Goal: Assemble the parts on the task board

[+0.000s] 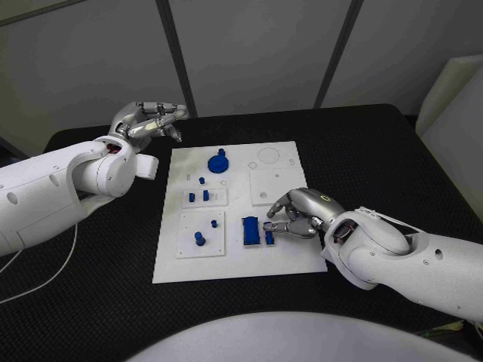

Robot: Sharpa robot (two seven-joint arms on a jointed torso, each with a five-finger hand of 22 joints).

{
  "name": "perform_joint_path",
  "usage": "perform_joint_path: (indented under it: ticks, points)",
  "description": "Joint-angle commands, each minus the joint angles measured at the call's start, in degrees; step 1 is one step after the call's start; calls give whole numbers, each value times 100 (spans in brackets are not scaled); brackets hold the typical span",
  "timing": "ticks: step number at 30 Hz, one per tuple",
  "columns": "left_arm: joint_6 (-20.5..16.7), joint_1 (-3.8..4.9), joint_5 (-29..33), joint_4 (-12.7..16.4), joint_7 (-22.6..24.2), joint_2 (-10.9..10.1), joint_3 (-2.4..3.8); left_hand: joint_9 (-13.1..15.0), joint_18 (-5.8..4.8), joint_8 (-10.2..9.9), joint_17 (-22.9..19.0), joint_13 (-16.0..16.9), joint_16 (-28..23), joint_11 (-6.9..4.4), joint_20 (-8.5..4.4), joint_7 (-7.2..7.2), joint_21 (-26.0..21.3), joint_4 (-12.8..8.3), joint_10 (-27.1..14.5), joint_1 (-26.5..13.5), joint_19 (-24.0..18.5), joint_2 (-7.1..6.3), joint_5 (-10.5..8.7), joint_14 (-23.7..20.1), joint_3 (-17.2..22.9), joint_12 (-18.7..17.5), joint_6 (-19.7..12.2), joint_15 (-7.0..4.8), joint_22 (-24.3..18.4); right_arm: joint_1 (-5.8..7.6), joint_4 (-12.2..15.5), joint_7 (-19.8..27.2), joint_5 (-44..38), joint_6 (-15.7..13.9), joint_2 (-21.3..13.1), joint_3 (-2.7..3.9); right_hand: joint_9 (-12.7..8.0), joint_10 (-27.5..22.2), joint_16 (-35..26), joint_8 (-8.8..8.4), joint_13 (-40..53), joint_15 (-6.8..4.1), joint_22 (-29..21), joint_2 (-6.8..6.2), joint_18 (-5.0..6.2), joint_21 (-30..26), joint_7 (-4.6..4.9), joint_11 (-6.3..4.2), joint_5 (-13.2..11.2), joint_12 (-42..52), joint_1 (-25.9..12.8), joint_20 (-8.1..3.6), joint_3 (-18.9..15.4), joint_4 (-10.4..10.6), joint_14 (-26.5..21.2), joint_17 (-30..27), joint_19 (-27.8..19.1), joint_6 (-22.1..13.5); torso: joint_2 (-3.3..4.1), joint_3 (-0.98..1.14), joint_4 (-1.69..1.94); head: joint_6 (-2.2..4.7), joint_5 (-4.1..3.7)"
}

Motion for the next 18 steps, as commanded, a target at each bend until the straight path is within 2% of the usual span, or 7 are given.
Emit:
perform_joint_path:
  ticks: [1,8,10,11,13,15,18]
  points:
    - [48,9,16,1,2,7,4,-7,-67,26,-5,-6,4,1,21,4,-27,-8,-39,-23,-33,17,-22,-25,-28,34,-32,6,-8,4,-12,-19,28,37,12,1,9,-2,30,51,-156,17,8,66,-1,-13,-13,6,-22,40,152,22,-13,-50,534,1278,2,81,5,-1,4,-6,6]
    - [53,9,16,-2,-3,11,4,-7,-67,26,-5,-6,4,1,21,4,-27,-8,-39,-23,-33,17,-22,-25,-28,34,-32,6,-8,4,-53,-105,-83,165,37,1,12,-1,38,93,-156,-9,13,105,-2,-11,-40,-20,-131,46,331,-1,17,-161,537,1292,4,150,3,0,-1,-24,16]
    - [55,9,16,-4,-4,14,4,-7,-67,26,-5,-6,4,1,21,4,-27,-8,-39,-23,-33,17,-22,-25,-28,34,-32,6,-8,4,-60,-121,-127,233,47,1,8,0,40,101,-157,-15,14,92,-2,-11,-42,-24,-284,47,401,-9,15,-220,538,1295,4,161,1,1,1,-29,15]
    - [57,9,16,-4,-5,15,4,-7,-67,26,-5,-6,4,1,21,4,-27,-8,-39,-23,-33,17,-22,-25,-28,34,-32,6,-8,4,-63,-124,-166,271,50,1,4,-3,43,105,-161,-19,9,77,0,-18,-28,-33,-601,43,516,-20,33,-317,539,1301,-1,166,-1,1,1,-33,14]
    - [59,8,16,-7,-6,17,4,-7,-67,26,-5,-6,4,1,21,4,-27,-8,-39,-23,-33,17,-22,-25,-28,34,-32,6,-8,4,-67,-126,-244,340,55,1,-1,-1,59,102,-157,-26,-1,-47,1,-27,-43,-30,-769,49,671,-23,20,-462,545,1329,-9,155,-1,1,0,-38,16]
    - [60,8,16,-11,-8,19,4,-7,-67,26,-5,-6,4,1,21,4,-27,-8,-39,-23,-33,17,-22,-25,-28,34,-32,6,-8,4,-69,-121,-288,391,59,1,-7,3,69,94,-152,-26,-2,-139,1,-30,-35,-25,-775,59,730,-27,-13,-534,549,1347,-11,140,-1,2,-1,-41,15]
    - [64,5,16,-15,-11,22,3,-7,-67,26,-5,-6,4,1,21,4,-27,-8,-39,-23,-33,17,-22,-25,-28,34,-32,6,-8,4,-75,-113,-329,447,63,1,-13,9,75,88,-147,-21,-3,-205,0,-32,-26,-17,-775,67,757,-27,-53,-585,551,1357,-12,129,-3,1,-4,-45,12]
